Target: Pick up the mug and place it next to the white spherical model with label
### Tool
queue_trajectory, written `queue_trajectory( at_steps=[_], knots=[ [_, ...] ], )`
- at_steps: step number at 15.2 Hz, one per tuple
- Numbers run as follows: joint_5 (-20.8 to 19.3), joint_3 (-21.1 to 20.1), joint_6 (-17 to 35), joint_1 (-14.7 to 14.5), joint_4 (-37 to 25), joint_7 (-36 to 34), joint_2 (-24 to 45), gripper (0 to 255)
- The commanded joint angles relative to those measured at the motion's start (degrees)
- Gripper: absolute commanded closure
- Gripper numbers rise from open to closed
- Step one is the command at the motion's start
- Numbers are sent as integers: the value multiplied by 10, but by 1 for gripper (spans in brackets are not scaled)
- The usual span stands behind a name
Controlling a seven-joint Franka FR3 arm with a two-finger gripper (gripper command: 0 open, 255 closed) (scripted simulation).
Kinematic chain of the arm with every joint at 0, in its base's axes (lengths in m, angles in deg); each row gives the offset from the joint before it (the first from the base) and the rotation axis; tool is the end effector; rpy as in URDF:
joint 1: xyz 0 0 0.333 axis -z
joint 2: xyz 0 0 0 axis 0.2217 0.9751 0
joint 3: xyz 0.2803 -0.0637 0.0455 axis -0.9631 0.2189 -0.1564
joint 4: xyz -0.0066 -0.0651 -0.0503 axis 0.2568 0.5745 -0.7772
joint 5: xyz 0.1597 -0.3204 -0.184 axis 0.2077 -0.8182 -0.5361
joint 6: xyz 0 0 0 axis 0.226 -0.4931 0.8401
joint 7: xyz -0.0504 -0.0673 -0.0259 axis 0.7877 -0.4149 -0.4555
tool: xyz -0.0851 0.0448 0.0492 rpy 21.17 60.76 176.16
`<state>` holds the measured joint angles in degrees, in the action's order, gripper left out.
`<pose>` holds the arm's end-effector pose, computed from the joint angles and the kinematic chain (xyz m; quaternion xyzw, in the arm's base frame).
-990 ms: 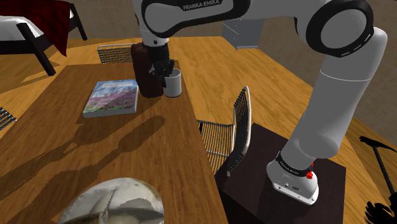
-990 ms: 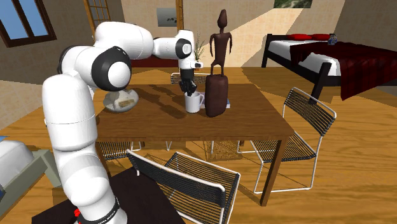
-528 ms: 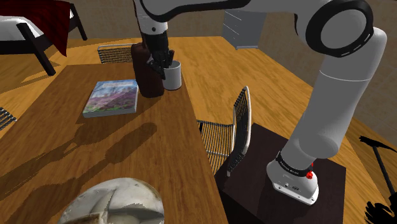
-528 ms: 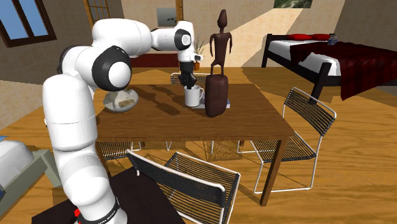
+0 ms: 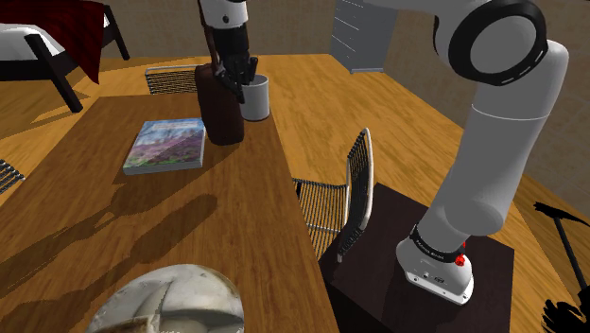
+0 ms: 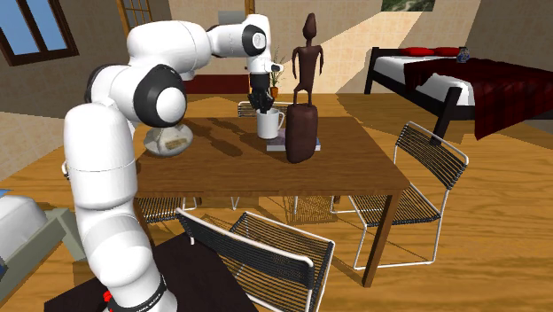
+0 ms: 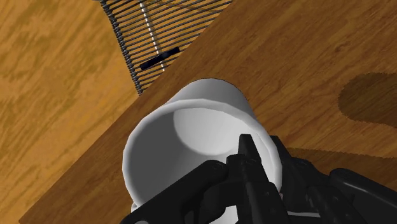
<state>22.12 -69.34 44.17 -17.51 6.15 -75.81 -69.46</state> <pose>0.5769 0.2016 0.5708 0.9980 0.0448 -0.0258 0.0369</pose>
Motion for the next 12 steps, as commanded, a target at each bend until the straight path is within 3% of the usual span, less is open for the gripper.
queue_trajectory(
  at_steps=[1, 9, 10, 12],
  knots=[
    [-2, -1, -19, -2, -24, -1, 6, 255],
    [-13, -3, -97, -14, -135, -1, 39, 255],
    [-14, -3, -99, -14, -138, -1, 40, 255],
    [0, -9, -81, -15, -75, -15, -5, 255]
  ],
)
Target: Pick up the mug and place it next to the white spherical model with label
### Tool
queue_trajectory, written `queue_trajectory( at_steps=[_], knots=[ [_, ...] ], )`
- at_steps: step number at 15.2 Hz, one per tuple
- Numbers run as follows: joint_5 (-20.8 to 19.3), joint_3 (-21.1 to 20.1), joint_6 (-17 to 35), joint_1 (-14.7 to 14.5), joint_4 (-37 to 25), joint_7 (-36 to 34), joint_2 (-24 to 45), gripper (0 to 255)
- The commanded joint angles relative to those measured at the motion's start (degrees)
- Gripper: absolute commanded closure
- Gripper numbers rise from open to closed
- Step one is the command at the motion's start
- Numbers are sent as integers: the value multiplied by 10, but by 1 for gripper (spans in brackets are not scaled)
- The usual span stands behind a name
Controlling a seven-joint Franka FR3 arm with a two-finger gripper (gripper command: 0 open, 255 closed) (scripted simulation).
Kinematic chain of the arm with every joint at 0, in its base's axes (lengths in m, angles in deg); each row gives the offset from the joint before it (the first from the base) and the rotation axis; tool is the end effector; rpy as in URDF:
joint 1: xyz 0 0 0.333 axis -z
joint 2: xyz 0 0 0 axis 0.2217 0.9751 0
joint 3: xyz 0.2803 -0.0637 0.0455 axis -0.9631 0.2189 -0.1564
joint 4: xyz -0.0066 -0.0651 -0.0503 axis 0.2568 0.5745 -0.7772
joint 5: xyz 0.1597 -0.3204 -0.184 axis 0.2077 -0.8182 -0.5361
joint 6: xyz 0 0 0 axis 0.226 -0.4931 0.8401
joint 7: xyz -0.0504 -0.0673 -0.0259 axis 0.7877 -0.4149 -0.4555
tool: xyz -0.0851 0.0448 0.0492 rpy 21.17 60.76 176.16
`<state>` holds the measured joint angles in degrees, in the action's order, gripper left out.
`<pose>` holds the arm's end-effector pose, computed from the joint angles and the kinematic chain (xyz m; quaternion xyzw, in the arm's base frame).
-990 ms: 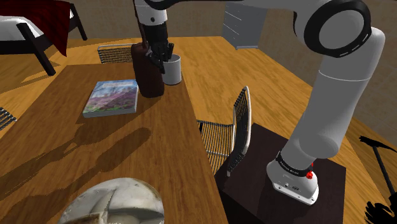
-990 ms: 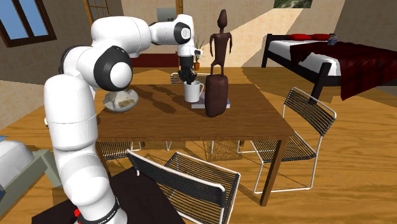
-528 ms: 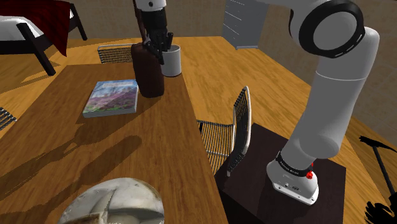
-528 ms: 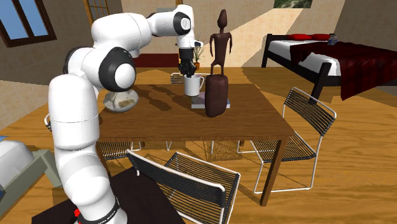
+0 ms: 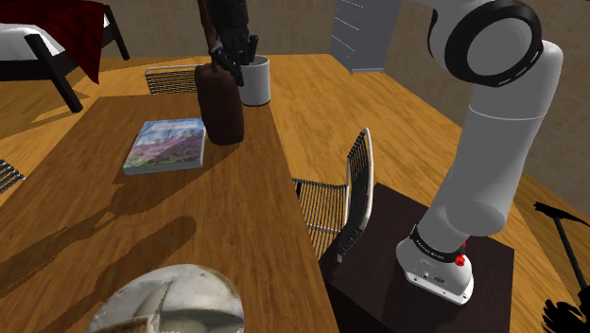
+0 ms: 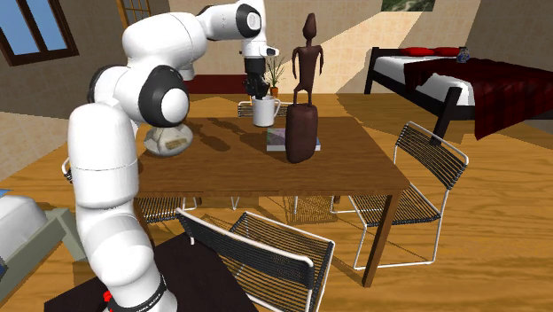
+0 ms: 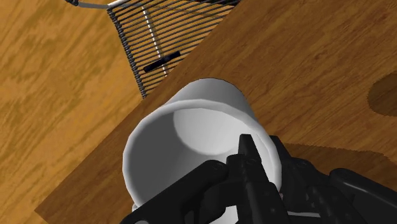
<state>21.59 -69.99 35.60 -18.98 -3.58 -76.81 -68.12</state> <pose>0.5628 0.2098 0.6246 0.9980 0.0447 -0.0261 0.0370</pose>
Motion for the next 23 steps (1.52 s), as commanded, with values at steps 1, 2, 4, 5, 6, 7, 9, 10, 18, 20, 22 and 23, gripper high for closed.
queue_trajectory(
  at_steps=[1, 2, 4, 5, 6, 7, 9, 10, 18, 20, 22, 23],
  knots=[
    [12, -5, 12, -1, 50, -12, -40, 255],
    [19, -8, 18, -3, 76, -19, -60, 255],
    [32, -14, 27, -8, 121, -32, -97, 255],
    [38, -17, 31, -10, 142, -39, -114, 255],
    [45, -20, 34, -14, 161, -47, -131, 255],
    [51, -24, 37, -17, 179, -54, -147, 255],
    [63, -31, 41, -25, 212, -69, -178, 255],
    [70, -35, 42, -28, 227, -77, -192, 255],
    [120, -72, 40, -65, 316, -146, -291, 255],
    [133, -83, 38, -75, 331, -166, -311, 255],
    [149, -97, 34, -87, 345, -191, -332, 255],
    [150, -97, 42, -88, 355, -190, -335, 255]
  ],
)
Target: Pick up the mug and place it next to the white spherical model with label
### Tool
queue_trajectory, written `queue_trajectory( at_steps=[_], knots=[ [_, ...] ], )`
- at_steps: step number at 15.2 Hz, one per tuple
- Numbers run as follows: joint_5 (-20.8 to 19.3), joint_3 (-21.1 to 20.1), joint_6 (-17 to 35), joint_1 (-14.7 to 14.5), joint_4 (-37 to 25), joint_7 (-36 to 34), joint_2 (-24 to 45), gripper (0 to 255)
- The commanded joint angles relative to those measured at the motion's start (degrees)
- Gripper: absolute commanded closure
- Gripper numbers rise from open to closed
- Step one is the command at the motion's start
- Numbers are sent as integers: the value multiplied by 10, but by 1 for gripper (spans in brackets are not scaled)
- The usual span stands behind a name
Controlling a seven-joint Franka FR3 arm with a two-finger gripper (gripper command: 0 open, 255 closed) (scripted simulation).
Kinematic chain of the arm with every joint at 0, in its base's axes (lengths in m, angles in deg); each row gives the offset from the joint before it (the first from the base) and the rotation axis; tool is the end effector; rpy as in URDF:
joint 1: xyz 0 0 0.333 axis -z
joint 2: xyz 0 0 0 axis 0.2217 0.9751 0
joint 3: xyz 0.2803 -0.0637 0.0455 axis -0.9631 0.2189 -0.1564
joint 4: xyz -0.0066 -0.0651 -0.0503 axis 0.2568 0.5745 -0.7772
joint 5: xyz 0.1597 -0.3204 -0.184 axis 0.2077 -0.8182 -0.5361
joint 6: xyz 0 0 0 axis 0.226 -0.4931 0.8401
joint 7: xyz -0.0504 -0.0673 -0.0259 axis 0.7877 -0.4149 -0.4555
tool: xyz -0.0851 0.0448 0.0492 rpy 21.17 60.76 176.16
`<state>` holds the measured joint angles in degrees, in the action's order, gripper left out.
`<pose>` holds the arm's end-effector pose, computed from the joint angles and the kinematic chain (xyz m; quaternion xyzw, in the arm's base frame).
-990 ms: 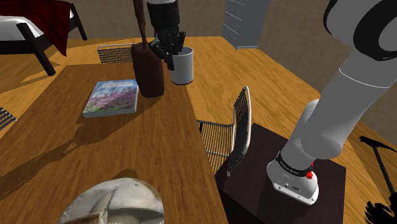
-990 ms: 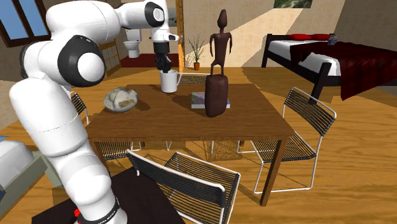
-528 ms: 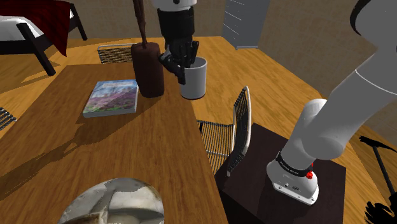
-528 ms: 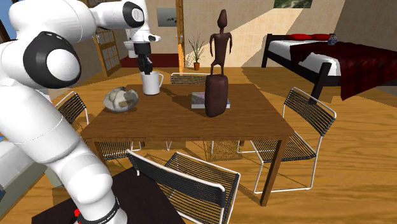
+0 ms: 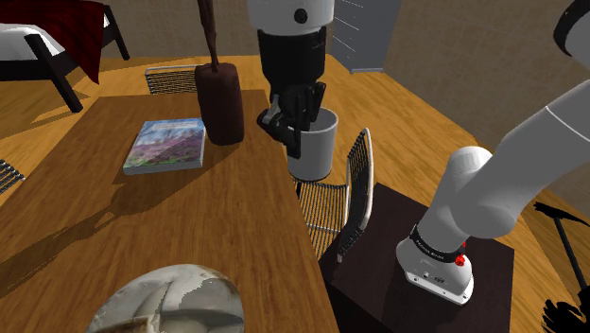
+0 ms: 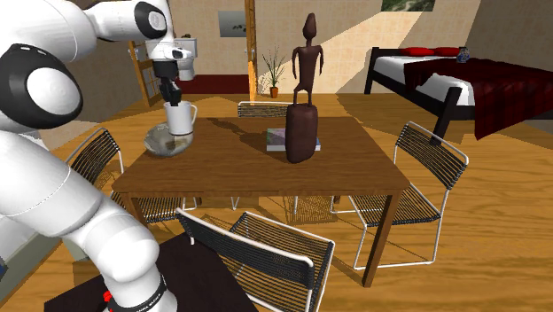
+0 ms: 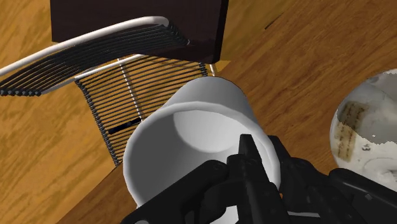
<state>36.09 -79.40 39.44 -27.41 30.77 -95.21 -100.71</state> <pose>0.3054 0.3444 0.6252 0.9980 0.0454 -0.0256 0.0369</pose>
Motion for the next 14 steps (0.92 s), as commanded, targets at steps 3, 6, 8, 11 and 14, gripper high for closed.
queue_trajectory(
  at_steps=[3, 6, 8, 11, 14],
  knots=[
    [9, -3, 26, -5, 42, -4, -17, 255],
    [11, -4, 49, -7, 70, -2, -23, 255],
    [13, -5, 64, -8, 89, 0, -26, 255],
    [16, -7, 87, -9, 115, 1, -31, 255],
    [18, -9, 110, -11, 141, 2, -34, 255]
  ],
)
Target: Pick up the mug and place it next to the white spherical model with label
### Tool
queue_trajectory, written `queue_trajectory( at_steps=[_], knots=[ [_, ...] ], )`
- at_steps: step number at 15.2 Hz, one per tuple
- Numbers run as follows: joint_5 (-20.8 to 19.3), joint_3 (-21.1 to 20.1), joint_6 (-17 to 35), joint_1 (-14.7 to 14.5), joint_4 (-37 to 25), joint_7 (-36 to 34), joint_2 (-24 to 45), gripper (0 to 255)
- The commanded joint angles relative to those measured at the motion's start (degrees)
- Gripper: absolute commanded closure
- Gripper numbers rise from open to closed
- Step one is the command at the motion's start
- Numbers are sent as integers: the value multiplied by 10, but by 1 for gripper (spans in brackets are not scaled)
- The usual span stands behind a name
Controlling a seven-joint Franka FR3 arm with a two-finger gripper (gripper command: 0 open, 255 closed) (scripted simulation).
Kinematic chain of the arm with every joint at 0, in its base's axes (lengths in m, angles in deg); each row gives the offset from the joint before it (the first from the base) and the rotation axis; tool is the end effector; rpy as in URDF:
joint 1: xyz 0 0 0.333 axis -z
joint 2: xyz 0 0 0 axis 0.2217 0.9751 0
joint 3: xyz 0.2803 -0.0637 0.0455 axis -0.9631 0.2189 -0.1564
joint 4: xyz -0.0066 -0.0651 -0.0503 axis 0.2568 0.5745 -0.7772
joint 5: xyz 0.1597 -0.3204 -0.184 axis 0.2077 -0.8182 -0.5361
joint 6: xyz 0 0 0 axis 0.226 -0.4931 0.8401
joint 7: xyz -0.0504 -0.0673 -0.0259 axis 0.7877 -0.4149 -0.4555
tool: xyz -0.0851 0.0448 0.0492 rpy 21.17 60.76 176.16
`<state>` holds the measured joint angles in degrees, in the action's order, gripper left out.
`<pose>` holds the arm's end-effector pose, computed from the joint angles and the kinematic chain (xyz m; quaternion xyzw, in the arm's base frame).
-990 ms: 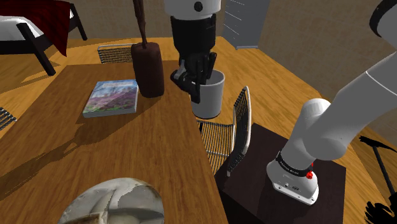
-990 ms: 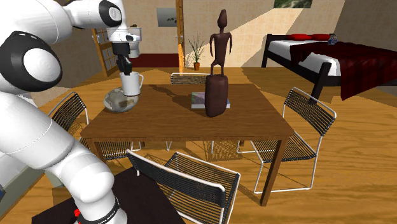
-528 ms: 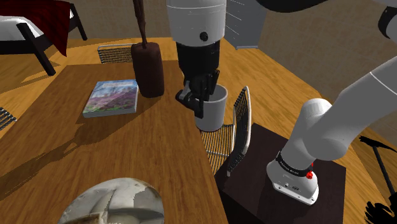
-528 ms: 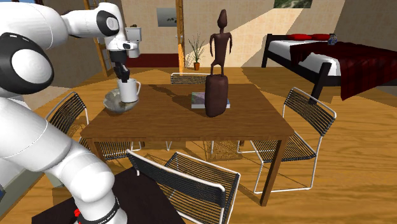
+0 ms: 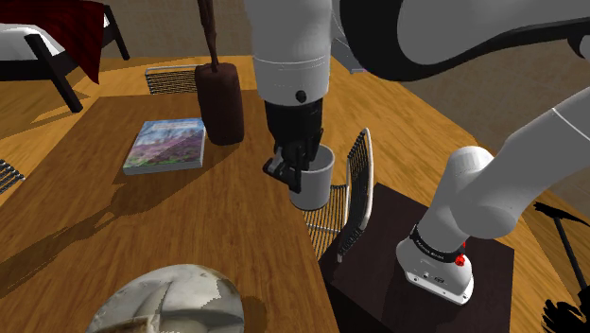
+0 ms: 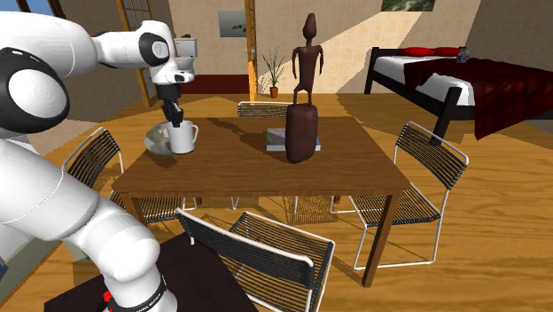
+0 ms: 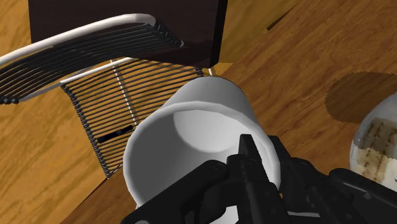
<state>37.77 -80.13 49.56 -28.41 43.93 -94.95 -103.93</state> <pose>0.2993 0.3470 0.5522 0.9980 0.0447 -0.0262 0.0373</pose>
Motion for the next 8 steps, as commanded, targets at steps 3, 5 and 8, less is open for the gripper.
queue_trajectory(
  at_steps=[3, 5, 8],
  knots=[
    [3, -4, 31, -2, 34, 0, -3, 255],
    [5, -6, 46, -3, 49, 0, -4, 255],
    [7, -9, 69, -4, 72, 1, -3, 255]
  ],
)
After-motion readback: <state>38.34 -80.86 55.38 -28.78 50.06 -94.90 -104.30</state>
